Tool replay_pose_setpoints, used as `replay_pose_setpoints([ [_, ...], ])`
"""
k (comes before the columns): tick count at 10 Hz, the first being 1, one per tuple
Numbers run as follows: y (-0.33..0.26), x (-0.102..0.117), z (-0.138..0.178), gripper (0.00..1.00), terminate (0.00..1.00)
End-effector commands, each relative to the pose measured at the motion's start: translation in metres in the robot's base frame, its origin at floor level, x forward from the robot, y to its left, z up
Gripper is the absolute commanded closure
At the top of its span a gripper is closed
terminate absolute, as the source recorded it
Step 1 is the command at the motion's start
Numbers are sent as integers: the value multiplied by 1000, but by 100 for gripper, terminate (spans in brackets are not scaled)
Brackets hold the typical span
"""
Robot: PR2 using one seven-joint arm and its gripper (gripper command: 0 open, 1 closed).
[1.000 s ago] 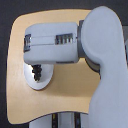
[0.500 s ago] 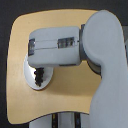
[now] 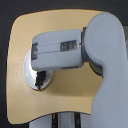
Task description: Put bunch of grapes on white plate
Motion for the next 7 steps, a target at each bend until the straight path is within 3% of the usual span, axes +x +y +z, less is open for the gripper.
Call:
replay_pose_setpoints([
  [1,15,1,-1,100,0],
  [7,12,8,1,100,0],
])
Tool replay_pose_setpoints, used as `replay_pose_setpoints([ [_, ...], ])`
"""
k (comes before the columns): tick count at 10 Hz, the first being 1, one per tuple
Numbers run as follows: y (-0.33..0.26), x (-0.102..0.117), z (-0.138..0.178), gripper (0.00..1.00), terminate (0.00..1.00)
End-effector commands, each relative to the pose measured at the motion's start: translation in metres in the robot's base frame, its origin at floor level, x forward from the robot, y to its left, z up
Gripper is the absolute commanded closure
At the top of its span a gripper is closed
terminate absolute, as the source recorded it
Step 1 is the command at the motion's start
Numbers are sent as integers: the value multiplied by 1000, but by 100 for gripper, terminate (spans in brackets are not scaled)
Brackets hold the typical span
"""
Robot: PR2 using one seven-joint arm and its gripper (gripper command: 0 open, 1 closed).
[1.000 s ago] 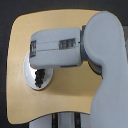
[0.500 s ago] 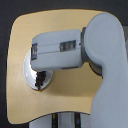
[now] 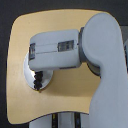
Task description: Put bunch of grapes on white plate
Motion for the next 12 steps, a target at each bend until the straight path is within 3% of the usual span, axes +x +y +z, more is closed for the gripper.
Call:
replay_pose_setpoints([
  [1,0,6,2,100,0],
  [2,-1,7,3,0,0],
  [5,1,9,19,0,0],
  [12,-23,40,135,0,0],
])
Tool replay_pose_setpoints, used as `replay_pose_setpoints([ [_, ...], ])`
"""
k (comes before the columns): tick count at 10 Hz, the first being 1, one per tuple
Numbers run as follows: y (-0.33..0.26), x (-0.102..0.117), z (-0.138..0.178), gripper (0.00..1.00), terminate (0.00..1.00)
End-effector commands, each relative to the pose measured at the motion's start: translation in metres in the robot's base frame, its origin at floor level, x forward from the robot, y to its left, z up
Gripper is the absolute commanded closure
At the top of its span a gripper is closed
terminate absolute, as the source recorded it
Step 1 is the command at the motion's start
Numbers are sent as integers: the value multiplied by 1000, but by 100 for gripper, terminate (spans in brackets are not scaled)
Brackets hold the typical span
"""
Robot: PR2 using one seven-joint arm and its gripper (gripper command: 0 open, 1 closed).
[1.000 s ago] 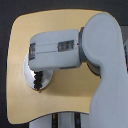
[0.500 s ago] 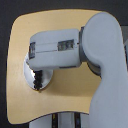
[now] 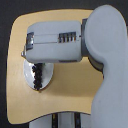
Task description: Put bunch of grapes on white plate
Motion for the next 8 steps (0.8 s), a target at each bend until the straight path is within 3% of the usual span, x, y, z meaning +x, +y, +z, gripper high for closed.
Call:
replay_pose_setpoints([
  [1,-24,30,89,0,0],
  [3,-31,37,112,0,0],
  [8,-111,30,114,0,0],
])
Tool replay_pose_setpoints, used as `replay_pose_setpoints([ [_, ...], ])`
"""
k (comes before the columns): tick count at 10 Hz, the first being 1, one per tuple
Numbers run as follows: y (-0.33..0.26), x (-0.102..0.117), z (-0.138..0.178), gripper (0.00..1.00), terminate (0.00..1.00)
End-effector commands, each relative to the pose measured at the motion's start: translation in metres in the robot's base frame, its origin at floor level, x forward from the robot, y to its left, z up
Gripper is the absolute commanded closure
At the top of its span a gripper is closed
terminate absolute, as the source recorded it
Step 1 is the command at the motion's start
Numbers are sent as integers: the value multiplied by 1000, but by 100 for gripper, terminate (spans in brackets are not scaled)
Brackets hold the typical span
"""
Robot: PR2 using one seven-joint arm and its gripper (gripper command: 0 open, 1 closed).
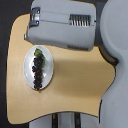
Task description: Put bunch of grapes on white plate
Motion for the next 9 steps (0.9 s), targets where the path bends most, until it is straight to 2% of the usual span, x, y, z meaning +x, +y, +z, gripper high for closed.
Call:
replay_pose_setpoints([
  [1,-103,1,12,0,0],
  [3,-167,-1,17,0,0],
  [9,-288,-1,21,0,0],
])
